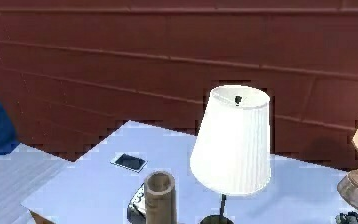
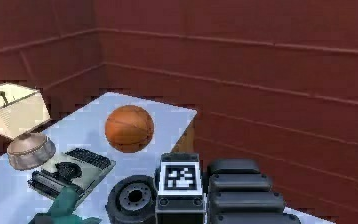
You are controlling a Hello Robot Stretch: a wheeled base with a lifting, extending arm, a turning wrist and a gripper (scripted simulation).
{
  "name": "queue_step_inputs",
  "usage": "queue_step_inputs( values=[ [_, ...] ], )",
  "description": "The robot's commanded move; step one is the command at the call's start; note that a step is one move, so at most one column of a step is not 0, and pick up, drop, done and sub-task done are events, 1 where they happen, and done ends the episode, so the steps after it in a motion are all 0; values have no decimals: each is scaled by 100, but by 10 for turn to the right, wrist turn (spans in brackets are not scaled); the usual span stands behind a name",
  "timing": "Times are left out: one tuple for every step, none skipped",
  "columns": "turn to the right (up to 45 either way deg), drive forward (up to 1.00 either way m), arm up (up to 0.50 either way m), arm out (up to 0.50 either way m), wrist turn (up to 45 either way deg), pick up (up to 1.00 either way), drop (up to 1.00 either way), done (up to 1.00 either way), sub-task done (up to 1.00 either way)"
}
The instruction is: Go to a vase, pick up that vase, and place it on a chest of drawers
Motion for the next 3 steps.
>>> queue_step_inputs(
  values=[
    [-360,0,0,0,0,0,0,0,0],
    [0,10,0,0,0,0,0,0,0],
    [450,0,0,0,0,0,0,0,0]
  ],
)
